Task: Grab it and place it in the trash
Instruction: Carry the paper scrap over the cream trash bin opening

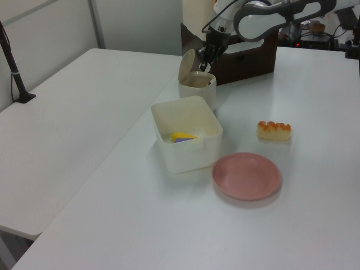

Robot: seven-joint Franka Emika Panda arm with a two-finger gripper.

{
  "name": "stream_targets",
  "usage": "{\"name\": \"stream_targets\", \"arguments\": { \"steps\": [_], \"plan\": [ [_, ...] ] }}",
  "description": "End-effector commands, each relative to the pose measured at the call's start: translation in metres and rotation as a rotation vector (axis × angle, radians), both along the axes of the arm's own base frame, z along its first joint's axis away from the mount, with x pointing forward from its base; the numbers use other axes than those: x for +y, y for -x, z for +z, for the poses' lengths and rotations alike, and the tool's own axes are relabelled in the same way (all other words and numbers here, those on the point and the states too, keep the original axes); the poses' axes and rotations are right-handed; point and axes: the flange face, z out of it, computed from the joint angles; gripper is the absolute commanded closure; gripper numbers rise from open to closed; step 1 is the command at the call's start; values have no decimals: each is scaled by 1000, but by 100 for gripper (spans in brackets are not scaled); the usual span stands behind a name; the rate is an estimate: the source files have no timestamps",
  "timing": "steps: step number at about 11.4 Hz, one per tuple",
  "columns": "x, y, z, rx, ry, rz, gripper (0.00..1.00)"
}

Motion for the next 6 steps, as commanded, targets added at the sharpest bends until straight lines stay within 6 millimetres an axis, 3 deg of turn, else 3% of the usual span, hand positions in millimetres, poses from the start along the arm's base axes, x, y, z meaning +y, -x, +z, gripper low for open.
{"name": "stream_targets", "arguments": {
  "steps": [1,4,5,6],
  "plan": [
    [10,-14,-2,-27,21,-37,99],
    [12,-17,-14,-26,65,-89,94],
    [14,-17,-15,-28,77,-93,78],
    [16,-17,-15,-30,77,-94,53]
  ]
}}
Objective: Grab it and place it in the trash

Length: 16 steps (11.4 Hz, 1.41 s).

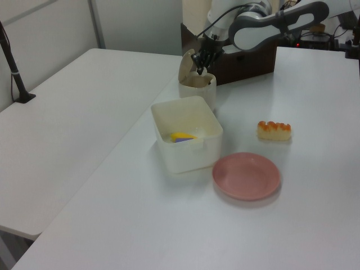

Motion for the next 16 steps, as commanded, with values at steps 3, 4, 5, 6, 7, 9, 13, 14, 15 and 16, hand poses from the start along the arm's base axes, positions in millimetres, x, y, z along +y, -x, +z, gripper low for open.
{"name": "stream_targets", "arguments": {
  "steps": [3,4,5,6,7,9,13,14,15,16],
  "plan": [
    [8,-3,5,-18,22,-18,0],
    [8,-3,6,-18,22,-18,0],
    [8,-3,6,-18,22,-18,0],
    [5,-2,11,-23,22,-21,0],
    [0,3,22,-24,31,-6,0],
    [-19,25,45,119,75,138,0],
    [-48,70,87,328,42,384,0],
    [-56,80,100,339,20,399,0],
    [-66,89,114,330,-13,393,0],
    [-72,96,125,327,-20,399,0]
  ]
}}
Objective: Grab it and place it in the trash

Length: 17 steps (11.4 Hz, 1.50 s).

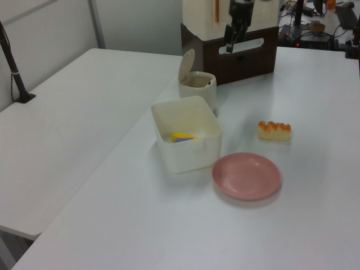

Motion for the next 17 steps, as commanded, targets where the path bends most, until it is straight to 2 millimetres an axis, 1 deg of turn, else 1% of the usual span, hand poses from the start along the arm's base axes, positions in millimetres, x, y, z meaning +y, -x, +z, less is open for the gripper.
{"name": "stream_targets", "arguments": {
  "steps": [1,3,4,6,7,8,9,10,11,12,14,17],
  "plan": [
    [-11,32,34,41,-48,56,0],
    [-7,54,51,98,-49,134,0],
    [-2,62,61,97,-45,144,0],
    [-5,78,72,76,-83,127,0],
    [-6,86,72,66,-125,111,0],
    [-1,92,72,71,-137,115,0],
    [-4,100,69,75,-142,107,0],
    [-2,101,64,71,-148,108,0],
    [9,98,55,63,-151,127,0],
    [13,100,52,60,-152,121,0],
    [17,99,50,58,-161,57,0],
    [17,97,50,53,-162,52,0]
  ]
}}
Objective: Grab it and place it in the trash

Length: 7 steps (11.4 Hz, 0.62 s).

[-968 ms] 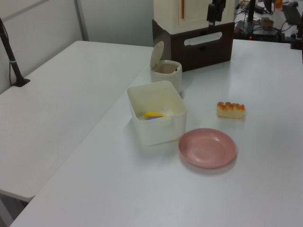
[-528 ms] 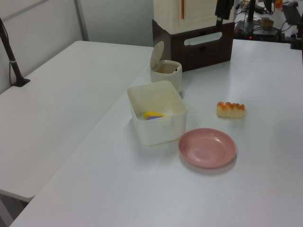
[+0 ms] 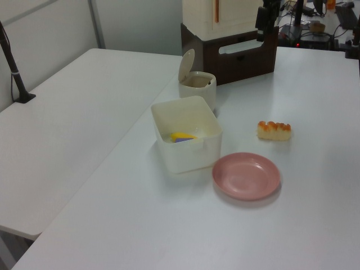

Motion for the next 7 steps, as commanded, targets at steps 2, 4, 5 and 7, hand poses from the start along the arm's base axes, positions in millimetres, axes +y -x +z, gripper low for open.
{"name": "stream_targets", "arguments": {
  "steps": [2,4,5,7],
  "plan": [
    [5,7,1,-36,-23,-21,0],
    [5,6,0,-34,-23,-19,0],
    [5,6,1,-34,-21,-19,0],
    [5,5,8,-49,-20,-20,0]
  ]
}}
